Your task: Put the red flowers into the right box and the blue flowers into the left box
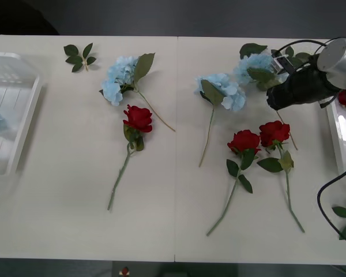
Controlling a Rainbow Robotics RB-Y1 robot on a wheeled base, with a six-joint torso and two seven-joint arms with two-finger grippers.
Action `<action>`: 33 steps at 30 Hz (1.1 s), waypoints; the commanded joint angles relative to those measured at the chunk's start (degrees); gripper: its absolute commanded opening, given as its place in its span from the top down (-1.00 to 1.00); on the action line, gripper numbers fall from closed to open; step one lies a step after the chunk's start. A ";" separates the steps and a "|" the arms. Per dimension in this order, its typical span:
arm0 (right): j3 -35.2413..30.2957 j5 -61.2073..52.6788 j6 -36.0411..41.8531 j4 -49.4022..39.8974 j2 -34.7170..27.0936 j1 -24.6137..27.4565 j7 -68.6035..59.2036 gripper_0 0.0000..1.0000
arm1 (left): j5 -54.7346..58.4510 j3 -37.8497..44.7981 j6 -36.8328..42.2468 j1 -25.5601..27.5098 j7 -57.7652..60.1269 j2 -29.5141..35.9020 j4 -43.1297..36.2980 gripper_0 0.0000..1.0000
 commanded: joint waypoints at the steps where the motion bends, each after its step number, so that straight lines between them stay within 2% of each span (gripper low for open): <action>1: -2.06 -10.88 4.56 -0.18 -6.42 -3.40 8.66 1.00 | 4.83 1.59 3.17 -1.03 -3.60 1.34 -3.01 -0.46; 5: -2.32 -27.93 10.89 -0.26 -10.63 -3.32 15.69 1.00 | 11.25 2.82 11.44 -1.03 -3.96 1.34 -8.98 -0.57; 9: -3.29 -40.93 16.69 -0.62 -12.57 -3.40 22.02 1.00 | 20.48 3.00 17.68 -1.21 -4.40 1.34 -14.78 -0.59; 13: -6.02 -45.77 20.90 -2.55 -11.43 -3.32 26.85 1.00 | 28.47 2.38 18.29 -1.47 -4.66 1.34 -17.86 -0.60; 18: -10.32 -47.35 25.48 -7.47 -6.42 -3.32 28.48 1.00 | 36.91 -2.10 17.15 -2.44 -5.36 0.90 -20.50 -0.59; 24: -7.95 -52.71 21.87 -14.85 -2.02 -3.32 28.48 1.00 | 43.85 -10.54 11.00 -2.35 -9.58 -3.85 -20.50 -0.60; 25: -6.81 -53.77 20.47 -16.52 -1.76 -3.23 28.48 1.00 | 44.21 -11.42 10.38 -2.35 -10.90 -5.17 -20.41 -0.64; 27: -3.47 -56.32 16.86 -20.65 -1.67 -3.23 26.33 1.00 | 44.91 -12.82 10.20 -2.00 -14.15 -9.48 -20.41 -0.97; 33: 2.77 -59.22 8.34 -29.27 -1.67 -3.23 19.56 1.00 | 46.84 -13.88 10.12 1.17 -22.76 -19.23 -20.41 -1.00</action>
